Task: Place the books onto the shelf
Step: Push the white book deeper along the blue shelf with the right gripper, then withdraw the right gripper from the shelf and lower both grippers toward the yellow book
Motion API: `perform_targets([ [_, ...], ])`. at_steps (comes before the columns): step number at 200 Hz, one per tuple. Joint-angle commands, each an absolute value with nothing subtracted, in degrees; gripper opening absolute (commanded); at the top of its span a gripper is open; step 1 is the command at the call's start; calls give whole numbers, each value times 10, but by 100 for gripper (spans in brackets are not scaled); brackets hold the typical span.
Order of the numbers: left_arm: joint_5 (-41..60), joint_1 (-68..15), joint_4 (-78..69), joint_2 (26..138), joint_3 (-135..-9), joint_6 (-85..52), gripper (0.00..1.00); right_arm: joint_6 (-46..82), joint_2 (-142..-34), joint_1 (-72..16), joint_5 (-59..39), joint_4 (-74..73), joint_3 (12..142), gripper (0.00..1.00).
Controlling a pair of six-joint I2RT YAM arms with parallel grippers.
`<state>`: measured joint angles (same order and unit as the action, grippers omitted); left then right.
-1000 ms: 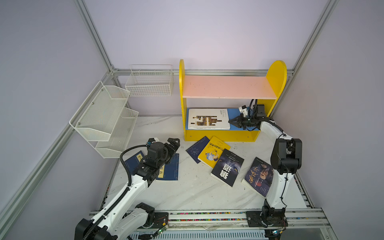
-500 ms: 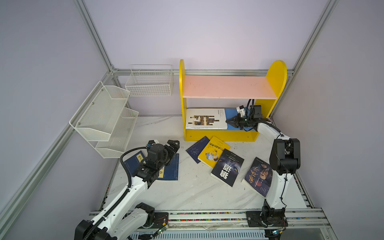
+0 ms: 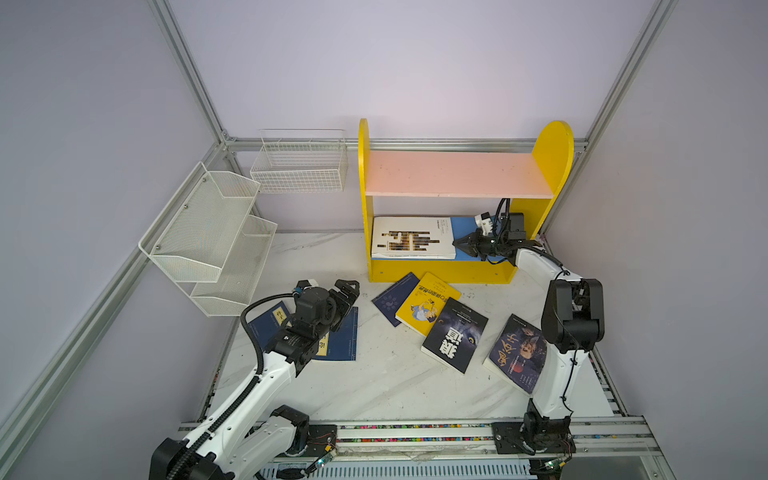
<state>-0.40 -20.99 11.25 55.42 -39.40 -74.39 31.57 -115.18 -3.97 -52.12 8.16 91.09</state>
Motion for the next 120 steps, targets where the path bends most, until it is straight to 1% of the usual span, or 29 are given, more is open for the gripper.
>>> perform_targets([
  [1, 4, -206, 89, 560, -377, -747, 100, 299, -1123, -45, -513, 86, 907, 21],
  [7, 5, -206, 87, 562, -377, -747, 100, 296, -1122, -45, -510, 89, 910, 28],
  [22, 8, -206, 85, 564, -378, -748, 100, 278, -1123, -44, -501, 108, 926, 41],
  [38, 9, -206, 86, 566, -379, -748, 100, 264, -1120, -45, -485, 124, 944, 53],
  [55, 10, -206, 88, 564, -379, -746, 100, 257, -1107, -44, -455, 133, 956, 55],
  [69, 13, -206, 90, 563, -380, -740, 100, 256, -1089, -43, -432, 137, 955, 60],
  [80, 17, -205, 92, 563, -383, -726, 100, 253, -1068, -43, -412, 141, 945, 61],
  [98, 46, -206, 96, 578, -398, -684, 100, 248, -1023, -43, -381, 151, 910, 62],
  [120, 106, -208, 108, 619, -424, -637, 100, 240, -945, -43, -335, 161, 838, 62],
])
